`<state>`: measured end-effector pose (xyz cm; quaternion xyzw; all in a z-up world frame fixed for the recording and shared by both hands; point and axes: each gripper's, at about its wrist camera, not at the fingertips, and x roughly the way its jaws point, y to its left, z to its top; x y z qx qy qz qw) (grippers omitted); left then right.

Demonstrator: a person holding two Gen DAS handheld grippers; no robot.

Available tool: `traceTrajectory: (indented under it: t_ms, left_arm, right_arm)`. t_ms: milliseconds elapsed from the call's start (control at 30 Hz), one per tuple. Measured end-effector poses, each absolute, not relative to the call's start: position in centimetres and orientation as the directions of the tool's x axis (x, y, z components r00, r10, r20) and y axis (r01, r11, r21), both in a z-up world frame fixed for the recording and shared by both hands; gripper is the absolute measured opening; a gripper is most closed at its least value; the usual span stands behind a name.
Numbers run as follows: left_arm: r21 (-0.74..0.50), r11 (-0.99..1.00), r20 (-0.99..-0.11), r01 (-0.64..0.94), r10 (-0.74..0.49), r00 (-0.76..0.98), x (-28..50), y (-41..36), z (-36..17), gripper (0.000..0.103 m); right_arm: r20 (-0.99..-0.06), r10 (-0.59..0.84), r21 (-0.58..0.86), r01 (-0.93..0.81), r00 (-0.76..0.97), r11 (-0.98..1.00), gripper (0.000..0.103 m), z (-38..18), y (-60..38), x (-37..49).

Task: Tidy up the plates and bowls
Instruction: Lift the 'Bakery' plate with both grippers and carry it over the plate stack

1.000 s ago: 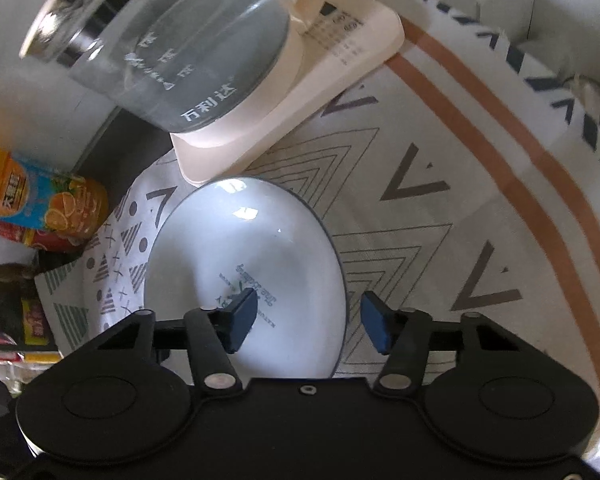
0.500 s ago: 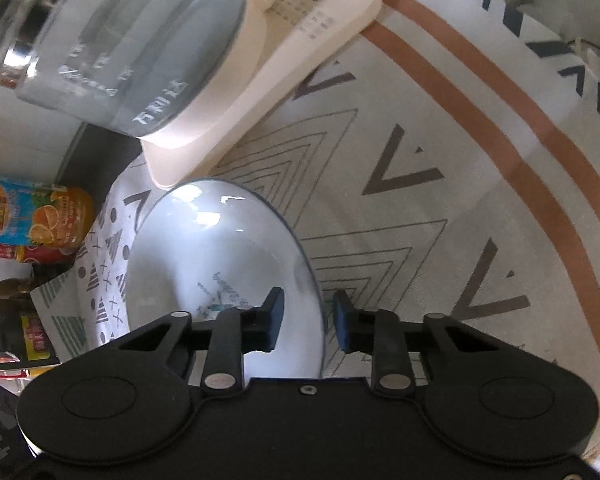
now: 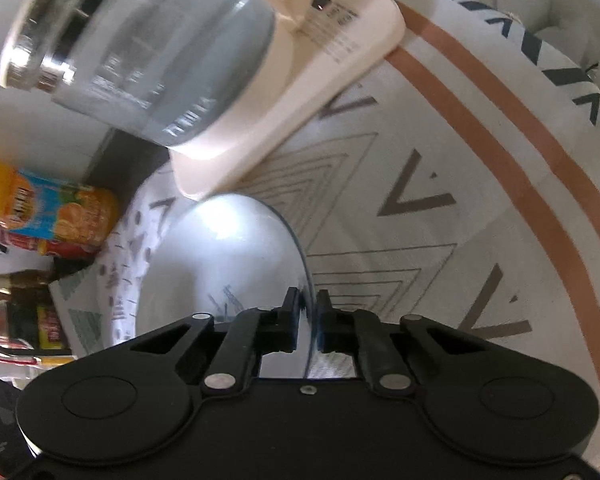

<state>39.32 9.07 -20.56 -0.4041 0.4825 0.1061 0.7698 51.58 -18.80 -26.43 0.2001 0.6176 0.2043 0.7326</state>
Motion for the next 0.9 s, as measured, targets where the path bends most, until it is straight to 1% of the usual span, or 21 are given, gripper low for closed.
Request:
traceTrajectory:
  t_ms: [100, 667, 900]
  left_arm:
    - [-0.522, 0.65, -0.824, -0.553, -0.215, 0.525, 38.6, 9.6, -20.3, 0.004]
    - [-0.537, 0.637, -0.789, -0.552, -0.148, 0.597, 33.5, 13.2, -15.7, 0.004]
    - [-0.546, 0.622, -0.776, -0.561, -0.123, 0.619, 30.6, 14.5, -14.5, 0.004]
  right_arm:
    - [-0.802, 0.573, 0.57, -0.07, 0.169, 0.819, 0.005, -25.9, -18.6, 51.3]
    - [-0.742, 0.64, 0.601, -0.228, 0.198, 0.767, 0.005, -21.7, -14.1, 48.2]
    - [-0.722, 0.663, 0.613, -0.262, 0.198, 0.746, 0.005, -20.6, -12.4, 46.3]
